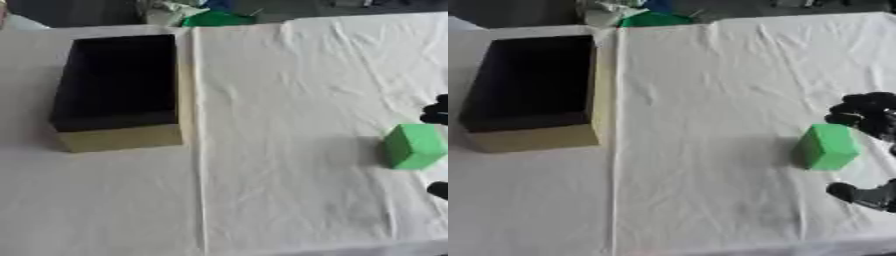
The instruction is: Pick up objects on the table and place them in the box.
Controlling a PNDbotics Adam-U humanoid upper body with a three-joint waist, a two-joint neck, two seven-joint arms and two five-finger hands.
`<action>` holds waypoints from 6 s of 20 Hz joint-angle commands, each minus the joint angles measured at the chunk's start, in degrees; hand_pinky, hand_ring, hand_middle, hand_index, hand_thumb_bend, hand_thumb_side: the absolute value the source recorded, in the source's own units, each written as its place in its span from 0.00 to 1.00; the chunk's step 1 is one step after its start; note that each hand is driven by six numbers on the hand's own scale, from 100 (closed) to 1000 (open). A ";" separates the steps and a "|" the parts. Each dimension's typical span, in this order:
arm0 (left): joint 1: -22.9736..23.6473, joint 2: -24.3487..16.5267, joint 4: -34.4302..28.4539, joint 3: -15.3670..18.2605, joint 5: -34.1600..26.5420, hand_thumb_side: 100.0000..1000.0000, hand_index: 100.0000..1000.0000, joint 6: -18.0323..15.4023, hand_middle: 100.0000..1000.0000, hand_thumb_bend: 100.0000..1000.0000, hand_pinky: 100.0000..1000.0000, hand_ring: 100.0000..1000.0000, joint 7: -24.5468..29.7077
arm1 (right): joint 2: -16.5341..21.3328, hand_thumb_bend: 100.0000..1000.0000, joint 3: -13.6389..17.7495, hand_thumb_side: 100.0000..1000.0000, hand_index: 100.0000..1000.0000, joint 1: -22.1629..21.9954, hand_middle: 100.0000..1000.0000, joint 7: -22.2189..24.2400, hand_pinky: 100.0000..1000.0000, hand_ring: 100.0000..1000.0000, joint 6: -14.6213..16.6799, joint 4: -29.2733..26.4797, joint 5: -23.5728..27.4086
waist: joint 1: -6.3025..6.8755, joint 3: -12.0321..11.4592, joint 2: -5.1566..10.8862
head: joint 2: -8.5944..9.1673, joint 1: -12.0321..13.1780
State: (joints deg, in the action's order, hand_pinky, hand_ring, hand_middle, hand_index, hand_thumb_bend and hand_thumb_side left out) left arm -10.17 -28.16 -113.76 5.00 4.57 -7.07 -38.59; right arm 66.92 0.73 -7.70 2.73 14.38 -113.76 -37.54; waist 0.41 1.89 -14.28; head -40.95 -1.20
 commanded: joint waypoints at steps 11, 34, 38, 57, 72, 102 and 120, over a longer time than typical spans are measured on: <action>-0.75 -0.75 -0.83 -0.37 -0.73 1.00 0.77 0.13 0.72 0.45 0.60 0.67 0.74 | 2.87 0.40 1.05 0.91 0.98 4.84 0.88 10.64 0.93 0.95 -5.41 -0.84 11.76 | 0.20 -0.57 0.17 | 1.25 -0.97; -1.16 -0.14 -0.83 -0.41 -1.10 1.00 0.76 0.10 0.72 0.45 0.60 0.67 0.80 | 2.00 0.45 3.49 0.89 1.00 6.46 0.90 21.25 0.96 0.98 -10.55 1.92 13.46 | 0.79 -1.53 -1.91 | 2.29 -1.59; -1.20 -0.04 -0.83 -0.44 -1.21 1.00 0.76 0.09 0.72 0.44 0.60 0.67 0.92 | 1.99 0.44 3.21 0.88 1.00 6.96 0.90 21.69 0.96 0.98 -10.25 3.41 12.63 | 0.98 -1.74 -2.19 | 2.68 -1.71; -1.46 0.62 -0.83 -0.47 -1.82 1.00 0.76 -0.04 0.72 0.44 0.59 0.67 1.01 | 0.78 0.46 1.35 0.86 1.00 9.19 0.90 26.45 0.96 0.98 -8.15 8.14 8.58 | 1.08 -2.21 -3.43 | 3.57 -2.38; -1.53 1.17 -0.83 -0.39 -2.09 1.00 0.76 -0.14 0.72 0.43 0.59 0.67 1.03 | -1.03 0.37 -1.45 0.74 0.99 10.37 0.80 25.26 0.90 0.88 -7.29 10.57 2.65 | 1.10 -2.87 -3.80 | 3.87 -3.08; -2.52 0.33 -0.83 -0.77 -1.79 1.00 0.76 -0.06 0.72 0.42 0.60 0.67 1.68 | 2.82 0.10 0.61 0.49 0.59 16.58 0.37 14.02 0.59 0.49 -14.00 -0.79 12.77 | -0.47 -3.83 -2.84 | 3.09 -1.72; -4.06 -0.04 -0.83 -1.89 -2.55 1.00 0.76 -0.30 0.72 0.42 0.60 0.67 3.02 | 0.69 0.02 -3.61 0.49 0.63 38.69 0.41 19.63 0.65 0.52 -12.65 -0.84 20.82 | -3.18 -7.78 -2.84 | 6.22 -7.03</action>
State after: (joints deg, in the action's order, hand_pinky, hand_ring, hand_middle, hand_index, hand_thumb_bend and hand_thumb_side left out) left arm -13.64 -26.64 -113.76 2.99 2.45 -7.31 -35.87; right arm 66.61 -3.28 30.12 21.98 1.92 -113.77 -17.54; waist -2.92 -5.91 -18.08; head -35.58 -7.43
